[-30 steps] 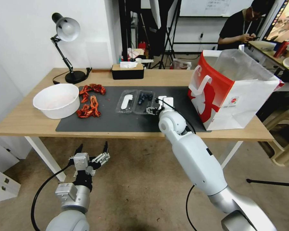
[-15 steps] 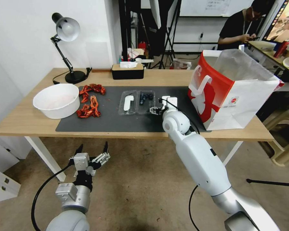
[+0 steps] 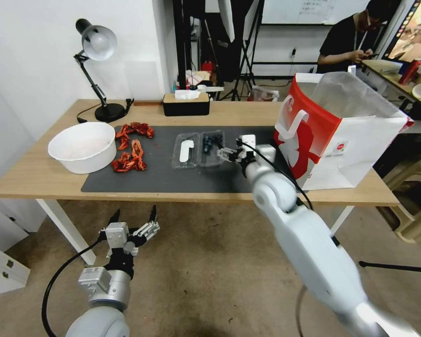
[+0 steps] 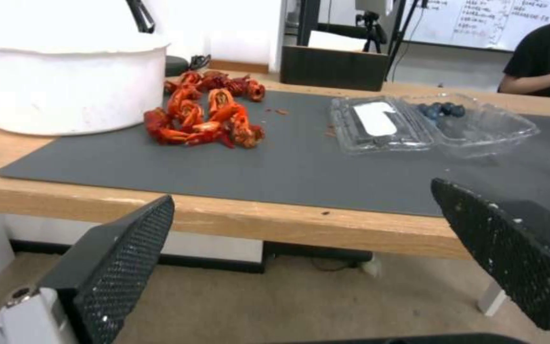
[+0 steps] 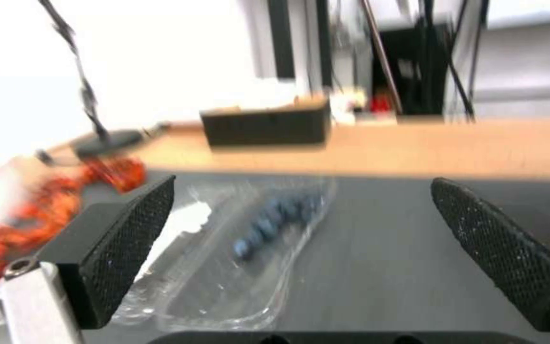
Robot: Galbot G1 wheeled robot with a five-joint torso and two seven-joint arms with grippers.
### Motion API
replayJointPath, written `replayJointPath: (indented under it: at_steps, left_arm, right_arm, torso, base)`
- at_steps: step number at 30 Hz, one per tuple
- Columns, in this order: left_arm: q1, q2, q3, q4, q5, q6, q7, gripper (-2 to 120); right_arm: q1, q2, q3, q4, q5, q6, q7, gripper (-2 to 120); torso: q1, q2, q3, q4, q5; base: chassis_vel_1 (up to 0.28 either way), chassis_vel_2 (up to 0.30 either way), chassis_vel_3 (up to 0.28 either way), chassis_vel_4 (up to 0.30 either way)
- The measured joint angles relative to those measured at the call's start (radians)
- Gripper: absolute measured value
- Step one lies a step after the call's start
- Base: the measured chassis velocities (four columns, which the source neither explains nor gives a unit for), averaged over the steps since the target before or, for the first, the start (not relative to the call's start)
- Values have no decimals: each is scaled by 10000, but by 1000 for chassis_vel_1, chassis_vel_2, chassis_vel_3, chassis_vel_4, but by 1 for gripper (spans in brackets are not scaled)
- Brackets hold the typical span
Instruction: Close the takeout container lid, then place the container into the takeout bag.
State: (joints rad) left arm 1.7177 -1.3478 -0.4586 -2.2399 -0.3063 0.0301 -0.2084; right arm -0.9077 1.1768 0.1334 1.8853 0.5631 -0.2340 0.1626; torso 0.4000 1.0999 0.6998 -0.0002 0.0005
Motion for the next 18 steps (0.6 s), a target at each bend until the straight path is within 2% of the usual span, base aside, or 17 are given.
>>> replayJointPath:
  at_steps: [1, 4, 5, 7, 10, 11, 12, 14, 15, 18]
  left_arm:
    - [0, 0, 0, 0, 0, 0, 0, 100]
    - [-68, 20, 69, 6, -35, 25, -2, 100]
    - [-68, 20, 69, 6, -35, 25, -2, 100]
    - [-153, 25, 122, 45, -57, 59, -10, 100]
    - [-212, 34, 158, 59, -99, 93, -27, 100]
    - [-262, 61, 195, 81, -154, 127, -51, 100]
    - [-262, 61, 195, 81, -154, 127, -51, 100]
    - [-312, 107, 243, 120, -211, 178, -86, 100]
    - [-312, 107, 243, 120, -211, 178, -86, 100]
    - [-333, 122, 304, 216, -253, 177, -90, 100]
  right_arm:
    - [0, 0, 0, 0, 0, 0, 0, 100]
    - [-1547, -490, 880, 1087, -266, 1246, -778, 100]
    - [-1547, -490, 880, 1087, -266, 1246, -778, 100]
    - [-2548, -608, 1314, 1617, -450, 1824, -1065, 100]
    - [-3258, -587, 1552, 1901, -655, 2253, -1233, 100]
    - [-4049, -446, 1830, 2176, -997, 2680, -1385, 100]
    - [-4049, -446, 1830, 2176, -997, 2680, -1385, 100]
    - [-5615, 121, 2377, 2506, -1898, 3642, -1788, 100]
    - [-5615, 121, 2377, 2506, -1898, 3642, -1788, 100]
    - [-7116, 746, 2656, 2541, -2512, 4459, -2116, 100]
  torso:
    - [0, 0, 0, 0, 0]
    - [-1, 0, 0, 1, 1]
    - [-1, 0, 0, 1, 1]
    - [-1, 2, 0, -2, -8]
    - [0, 2, 0, 0, 1]
    - [-1, 3, -1, 2, -7]
    - [-1, 3, -1, 2, -7]
    - [-1, 3, 0, 2, -6]
    - [-1, 3, 0, 2, -6]
    - [-1, 3, 0, -1, -7]
  base:
    - [0, 0, 0, 0]
    - [0, 0, 0, 0]
    - [0, 0, 0, 0]
    - [0, 0, 0, 0]
    - [0, 0, 0, 0]
    - [0, 0, 0, 0]
    - [0, 0, 0, 0]
    - [0, 0, 0, 0]
    - [0, 0, 0, 0]
    - [0, 0, 0, 0]
